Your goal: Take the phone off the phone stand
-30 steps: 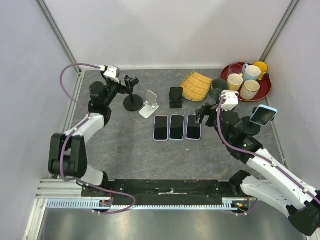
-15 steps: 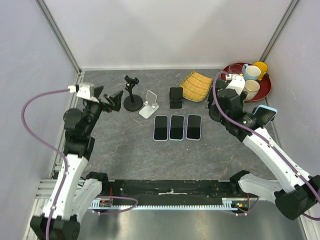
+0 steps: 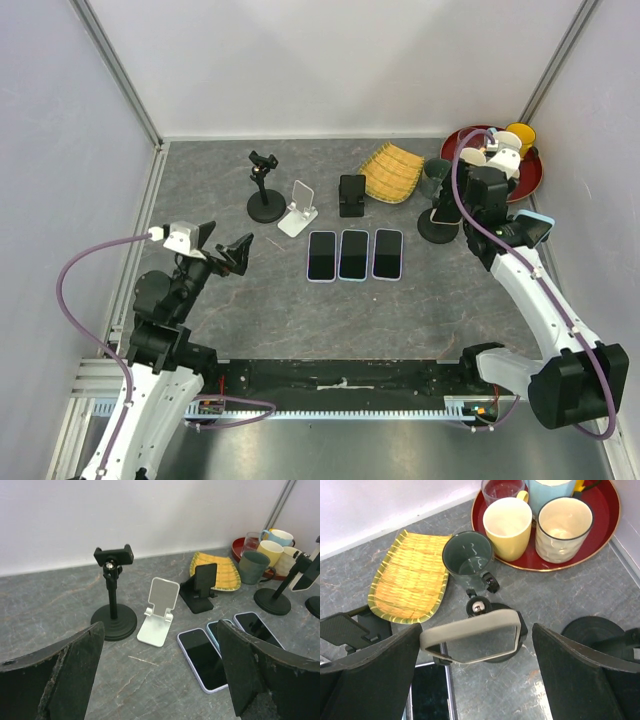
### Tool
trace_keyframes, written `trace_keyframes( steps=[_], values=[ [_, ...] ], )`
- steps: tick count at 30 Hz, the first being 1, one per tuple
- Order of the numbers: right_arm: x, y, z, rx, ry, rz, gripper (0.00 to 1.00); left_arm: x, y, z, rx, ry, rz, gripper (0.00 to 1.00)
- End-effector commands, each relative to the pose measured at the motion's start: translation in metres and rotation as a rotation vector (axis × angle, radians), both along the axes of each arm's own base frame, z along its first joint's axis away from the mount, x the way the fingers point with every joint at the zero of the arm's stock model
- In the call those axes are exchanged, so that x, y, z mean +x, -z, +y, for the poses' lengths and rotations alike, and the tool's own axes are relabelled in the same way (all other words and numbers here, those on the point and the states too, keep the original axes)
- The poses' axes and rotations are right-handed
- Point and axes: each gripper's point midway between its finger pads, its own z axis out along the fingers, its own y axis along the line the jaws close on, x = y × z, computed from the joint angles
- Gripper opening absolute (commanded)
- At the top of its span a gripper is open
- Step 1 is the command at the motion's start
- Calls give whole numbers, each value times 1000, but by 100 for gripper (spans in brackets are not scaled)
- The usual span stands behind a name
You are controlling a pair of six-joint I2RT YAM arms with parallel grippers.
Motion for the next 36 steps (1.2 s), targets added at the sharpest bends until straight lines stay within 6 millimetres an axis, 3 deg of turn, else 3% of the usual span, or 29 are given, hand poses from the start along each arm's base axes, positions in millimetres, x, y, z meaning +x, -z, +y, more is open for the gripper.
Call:
trace_keyframes(
  steps=[1, 8, 18, 21, 24, 25, 28, 36],
  values=[
    [17, -16, 0, -19, -50, -104, 98, -6, -13, 7, 42, -34, -76, 100],
    [20, -5, 18, -5, -171, -146, 95, -9, -14, 5, 48, -22, -90, 98],
    [20, 8, 9, -43, -136, -140, 85, -11, -13, 3, 67, -8, -97, 100],
    [21, 10, 8, -47, -131, -142, 78, -11, -13, 2, 70, -1, -100, 100],
    [20, 7, 7, -51, -130, -150, 63, -10, -10, 2, 75, -1, -95, 100],
    [19, 5, 7, -53, -132, -156, 50, -9, -9, 2, 75, -2, -92, 100],
    [13, -13, 6, -60, -133, -192, 32, -10, -9, -3, 80, 25, -95, 100],
    [-2, -45, 7, -56, -154, -266, 9, -14, -3, -18, 105, 115, -99, 100]
  ],
)
